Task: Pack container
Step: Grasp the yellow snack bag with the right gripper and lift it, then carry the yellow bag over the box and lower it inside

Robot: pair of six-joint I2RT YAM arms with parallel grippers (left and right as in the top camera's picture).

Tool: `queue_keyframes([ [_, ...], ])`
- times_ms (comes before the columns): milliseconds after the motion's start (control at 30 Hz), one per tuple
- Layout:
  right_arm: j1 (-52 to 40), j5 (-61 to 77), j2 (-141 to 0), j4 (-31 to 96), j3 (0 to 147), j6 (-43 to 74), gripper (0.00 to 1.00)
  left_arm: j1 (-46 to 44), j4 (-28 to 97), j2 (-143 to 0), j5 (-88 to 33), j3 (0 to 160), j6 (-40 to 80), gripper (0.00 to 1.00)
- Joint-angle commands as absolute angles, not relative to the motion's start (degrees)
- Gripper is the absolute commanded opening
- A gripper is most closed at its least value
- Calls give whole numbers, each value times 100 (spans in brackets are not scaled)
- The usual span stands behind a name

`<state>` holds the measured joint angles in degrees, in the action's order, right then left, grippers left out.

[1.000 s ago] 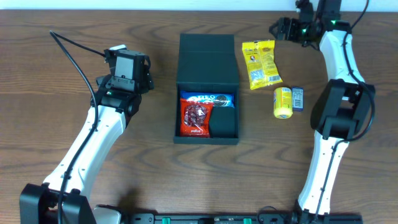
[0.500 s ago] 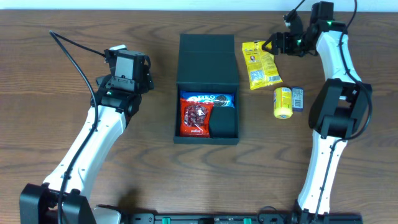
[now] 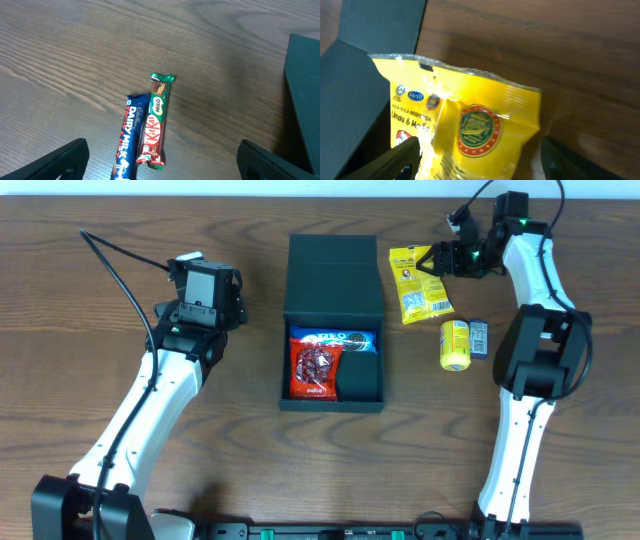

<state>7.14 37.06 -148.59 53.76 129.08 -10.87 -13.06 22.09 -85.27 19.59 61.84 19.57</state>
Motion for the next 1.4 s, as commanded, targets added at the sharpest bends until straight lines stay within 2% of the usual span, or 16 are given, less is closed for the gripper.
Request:
queue_keyframes([
  [0, 582, 3844, -14929, 5380, 13028, -1146, 68, -1278, 2206, -8464, 1940, 6241, 1929, 96],
  [33, 561, 3841, -14929, 5382, 13028, -1146, 63, -1278, 2206, -8464, 1942, 6241, 1927, 96],
  [100, 523, 3839, -14929, 5398, 13028, -1146, 47, -1278, 2209, -8464, 1940, 6241, 1927, 95],
  [233, 504, 3839, -14929, 5406, 13028, -1142, 32, -1278, 2209, -8464, 1942, 6241, 1927, 95],
  [433, 548, 3839, -14929, 5465, 13030, -1046, 1, -1278, 2209, -8464, 1942, 6241, 1927, 95],
  [700, 637, 4130, -14918, 5629, 13517, -458, 1, -1278, 2211, -8464, 1942, 6241, 1927, 96],
  [1100, 709, 4211, -14755, 6888, 16053, 775, 2, -1278, 2231, -8464, 1944, 6241, 1927, 95],
  [1367, 825, 4224, -13839, 7277, 16013, 1068, 2, -1278, 2228, -8464, 1946, 6241, 1927, 95],
])
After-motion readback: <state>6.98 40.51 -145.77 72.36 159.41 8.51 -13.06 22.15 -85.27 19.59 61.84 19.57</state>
